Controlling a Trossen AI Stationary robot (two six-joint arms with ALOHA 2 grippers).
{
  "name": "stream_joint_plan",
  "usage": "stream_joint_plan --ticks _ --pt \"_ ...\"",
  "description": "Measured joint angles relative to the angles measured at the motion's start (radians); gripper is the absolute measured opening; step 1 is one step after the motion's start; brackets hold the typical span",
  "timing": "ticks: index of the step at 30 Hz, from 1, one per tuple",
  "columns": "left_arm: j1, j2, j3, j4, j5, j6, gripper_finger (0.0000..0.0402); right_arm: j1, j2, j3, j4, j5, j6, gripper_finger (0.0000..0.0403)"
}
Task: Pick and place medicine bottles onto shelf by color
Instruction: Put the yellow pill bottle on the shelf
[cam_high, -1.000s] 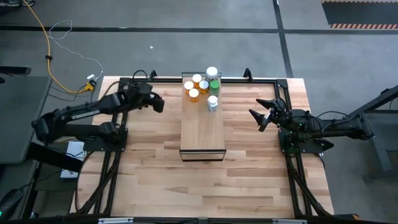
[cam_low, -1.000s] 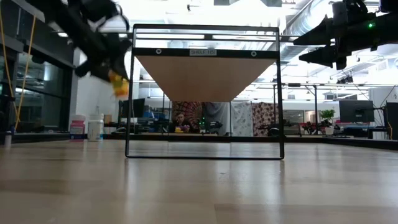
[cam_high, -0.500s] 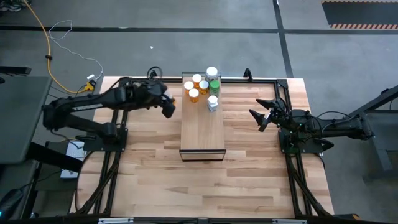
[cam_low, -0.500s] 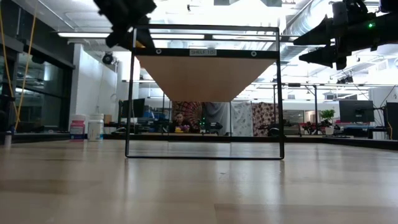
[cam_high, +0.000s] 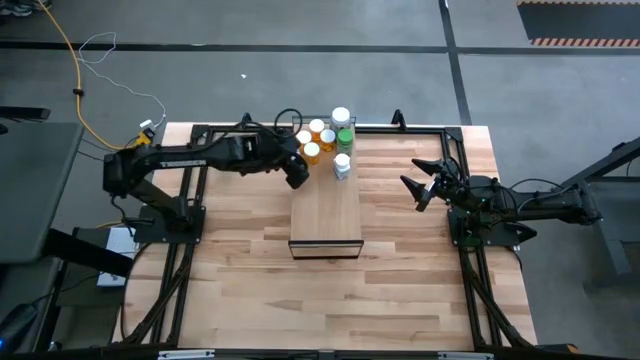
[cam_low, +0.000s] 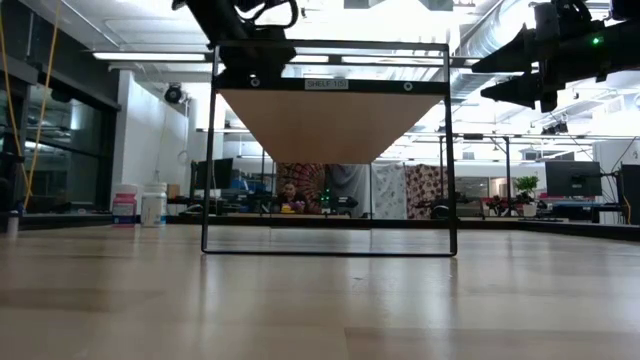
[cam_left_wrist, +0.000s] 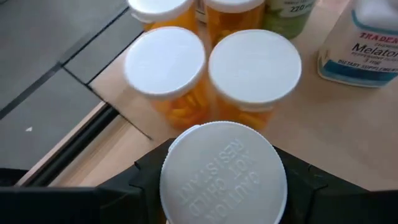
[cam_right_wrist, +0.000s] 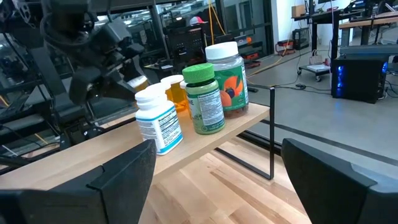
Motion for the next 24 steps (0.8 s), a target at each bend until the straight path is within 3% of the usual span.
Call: stream_joint_plan --ticks 24 --pt "0.015 0.058 0.000 0.127 0.047 0.055 0.0193 0.000 0.000 0.000 0.000 0.000 0.002 0.0337"
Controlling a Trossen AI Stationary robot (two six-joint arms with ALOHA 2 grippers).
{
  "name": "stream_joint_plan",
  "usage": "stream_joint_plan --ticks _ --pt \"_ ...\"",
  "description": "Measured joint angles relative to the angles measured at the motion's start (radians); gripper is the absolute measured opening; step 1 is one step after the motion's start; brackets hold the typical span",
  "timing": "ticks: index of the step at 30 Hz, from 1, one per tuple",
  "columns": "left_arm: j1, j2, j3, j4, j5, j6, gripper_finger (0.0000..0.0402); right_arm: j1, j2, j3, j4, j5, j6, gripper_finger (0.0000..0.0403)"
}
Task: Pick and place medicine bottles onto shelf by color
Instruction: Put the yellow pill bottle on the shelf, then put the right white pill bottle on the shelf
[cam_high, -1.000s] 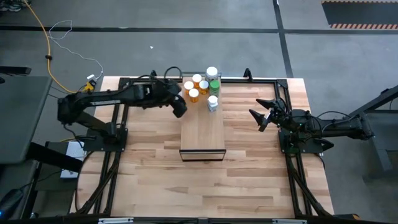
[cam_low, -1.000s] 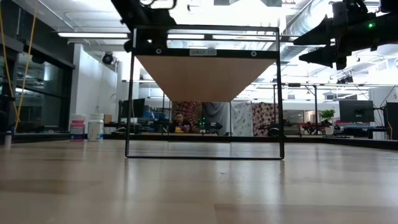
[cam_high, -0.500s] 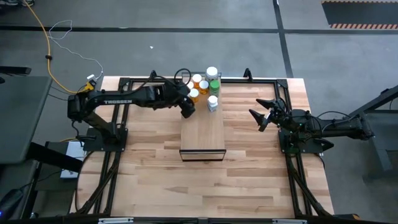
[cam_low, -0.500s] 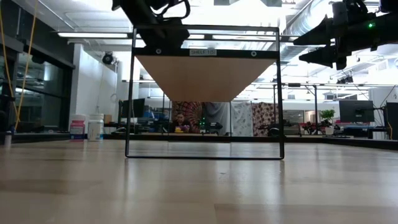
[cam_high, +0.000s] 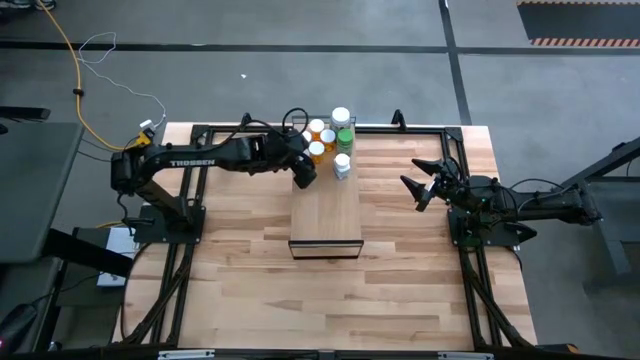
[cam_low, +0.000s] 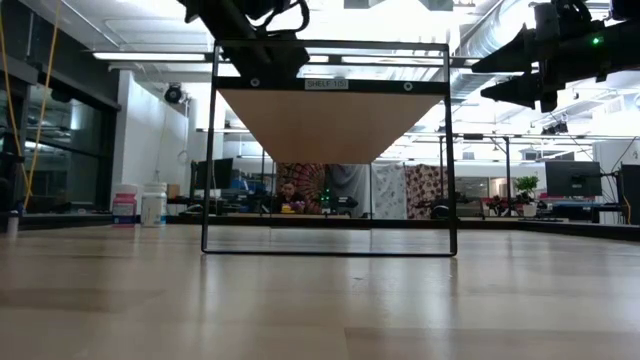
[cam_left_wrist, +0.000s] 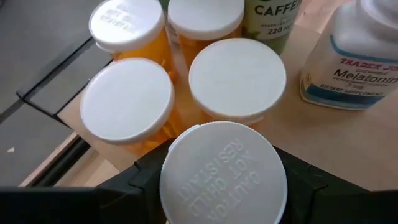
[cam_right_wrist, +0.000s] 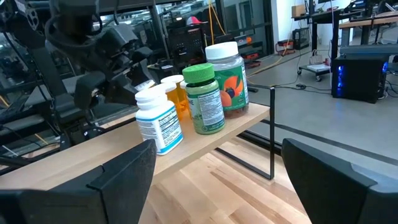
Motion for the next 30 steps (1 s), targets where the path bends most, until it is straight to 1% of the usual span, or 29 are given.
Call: stream_joint_plan --ticks 12,17,23,30 --pt "0.006 0.018 0.002 0.024 0.025 0.017 0.0193 0.000 0.000 0.000 0.000 0.000 0.000 0.0337" --pt "0.005 0.018 0.002 0.027 0.025 0.050 0.0198 0.000 0.000 0.000 0.000 0.000 -0.001 0.0337" --pt "0.005 0.022 0.000 0.039 0.025 0.076 0.0226 0.000 0.000 0.000 -0.001 0.000 -0.001 0.0337" --pt "0.005 0.021 0.000 0.042 0.023 0.095 0.0276 0.000 0.000 0.000 -0.001 0.000 -0.001 0.0337"
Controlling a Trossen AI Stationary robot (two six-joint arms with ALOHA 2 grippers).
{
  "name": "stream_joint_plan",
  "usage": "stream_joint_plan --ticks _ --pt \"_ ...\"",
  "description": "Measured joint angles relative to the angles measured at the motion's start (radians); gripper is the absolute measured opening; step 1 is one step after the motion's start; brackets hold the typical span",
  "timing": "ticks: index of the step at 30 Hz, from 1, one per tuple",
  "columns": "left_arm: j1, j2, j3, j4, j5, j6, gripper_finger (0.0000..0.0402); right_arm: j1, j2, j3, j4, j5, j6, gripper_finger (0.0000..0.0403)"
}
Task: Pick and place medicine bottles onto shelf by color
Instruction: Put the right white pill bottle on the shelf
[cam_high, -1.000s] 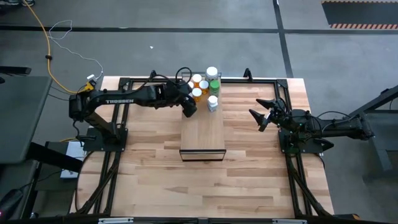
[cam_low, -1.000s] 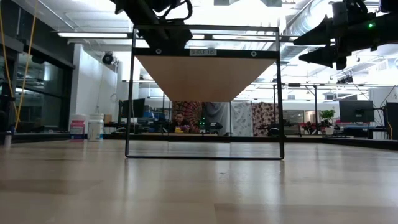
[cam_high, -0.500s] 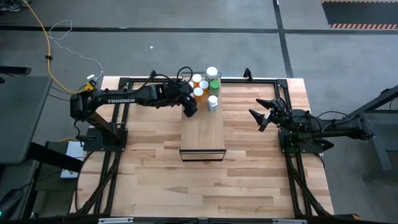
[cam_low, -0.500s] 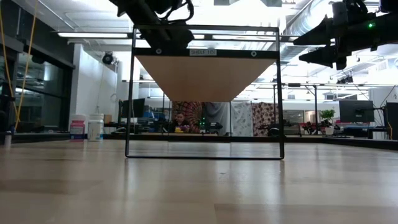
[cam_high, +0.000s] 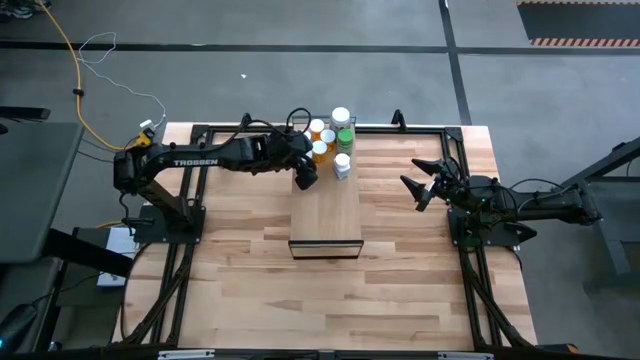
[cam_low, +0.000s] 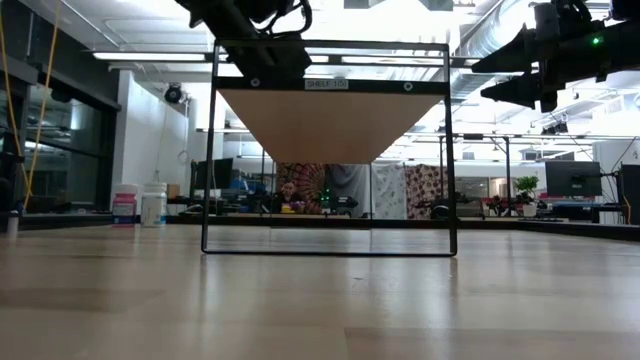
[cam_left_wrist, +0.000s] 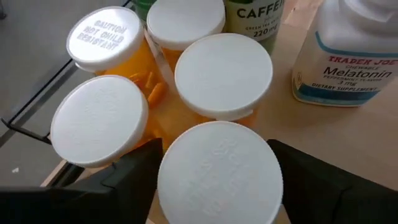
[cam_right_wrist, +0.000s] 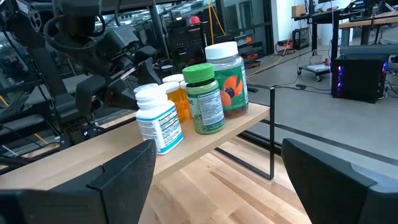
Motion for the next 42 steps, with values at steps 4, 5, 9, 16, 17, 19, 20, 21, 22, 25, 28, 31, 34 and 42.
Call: stream_joint_plan --ticks 4,5,9,16,17,19,20,21,22,25,28,31,34,42 --pt "0.000 0.000 0.035 -0.033 0.000 0.001 0.0300 0.000 0.000 0.000 0.000 0.000 0.000 0.0337" --pt "0.000 -0.001 0.051 -0.042 -0.001 0.005 0.0303 0.000 0.000 0.000 0.000 0.000 0.000 0.0337" --pt "-0.002 -0.001 0.126 -0.110 0.001 0.020 0.0309 0.000 0.000 0.000 0.000 0.000 0.000 0.0337" --pt "-0.018 -0.068 0.176 -0.159 0.058 0.010 0.0310 0.000 0.000 0.000 -0.002 0.000 -0.008 0.0337" --pt "-0.026 -0.089 0.166 -0.154 0.055 0.010 0.0310 0.000 0.000 0.000 -0.003 0.000 -0.006 0.0337" --pt "-0.046 -0.142 0.127 -0.104 0.051 0.009 0.0310 0.000 0.000 0.000 -0.008 0.000 -0.003 0.0337" --pt "-0.059 -0.174 0.093 -0.054 0.051 0.008 0.0310 0.000 0.000 0.000 -0.009 0.000 -0.003 0.0337" --pt "-0.069 -0.213 0.050 -0.016 0.050 0.007 0.0310 0.000 0.000 0.000 -0.010 0.000 -0.003 0.0337" --pt "-0.080 -0.256 0.002 0.031 0.044 0.007 0.0310 0.000 0.000 0.000 -0.012 0.000 -0.003 0.0337" --pt "-0.111 -0.395 -0.164 0.202 0.024 0.007 0.0310 0.000 0.000 0.000 -0.017 0.000 -0.001 0.0337" --pt "-0.122 -0.536 -0.347 0.354 -0.025 -0.002 0.0310 0.000 0.000 0.000 -0.016 0.000 0.000 0.0337" --pt "-0.112 -0.637 -0.483 0.413 -0.214 -0.063 0.0310 0.000 0.000 0.000 -0.016 0.000 0.000 0.0337" --pt "-0.051 -0.664 -0.522 0.271 -0.368 -0.149 0.0310 0.000 0.000 0.000 -0.015 0.000 0.020 0.0337" --pt "0.291 -0.468 -0.427 -0.159 -0.190 -0.324 0.0310 0.000 0.000 0.000 -0.015 0.000 0.026 0.0337"
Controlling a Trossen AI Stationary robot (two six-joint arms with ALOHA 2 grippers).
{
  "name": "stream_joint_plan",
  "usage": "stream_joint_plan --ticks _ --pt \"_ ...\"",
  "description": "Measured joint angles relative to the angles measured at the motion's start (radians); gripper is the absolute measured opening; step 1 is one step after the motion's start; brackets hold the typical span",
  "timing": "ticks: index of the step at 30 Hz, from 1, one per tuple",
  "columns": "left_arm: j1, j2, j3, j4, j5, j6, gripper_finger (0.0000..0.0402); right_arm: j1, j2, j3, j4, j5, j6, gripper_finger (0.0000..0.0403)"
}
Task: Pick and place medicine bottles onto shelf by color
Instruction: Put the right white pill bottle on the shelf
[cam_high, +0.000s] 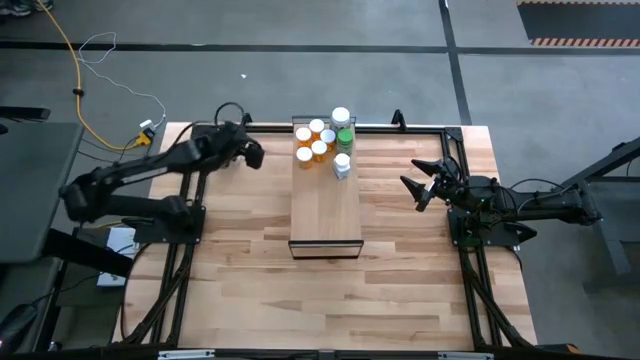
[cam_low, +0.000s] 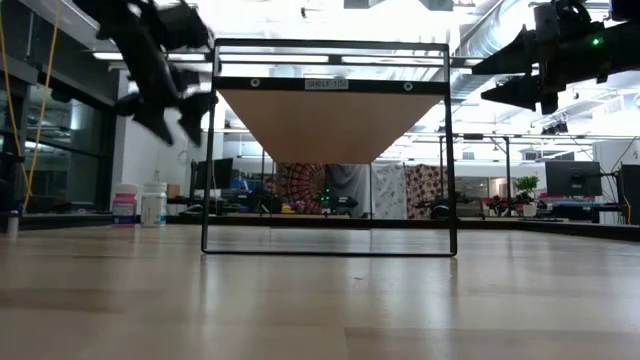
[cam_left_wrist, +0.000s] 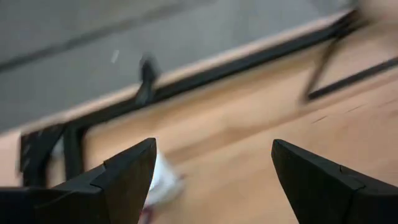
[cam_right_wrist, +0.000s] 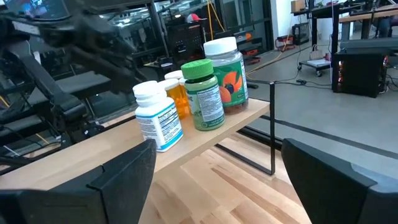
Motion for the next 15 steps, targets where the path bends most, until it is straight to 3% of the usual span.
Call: stream_joint_plan --ticks 6,15 --pt "0.168 0.207 0.074 -0.142 0.068 0.005 0.0310 0.000 0.000 0.000 0.000 0.000 -0.004 0.0337" --pt "0.222 0.336 0.118 -0.140 0.009 -0.001 0.0310 0.000 0.000 0.000 0.000 0.000 -0.008 0.0337"
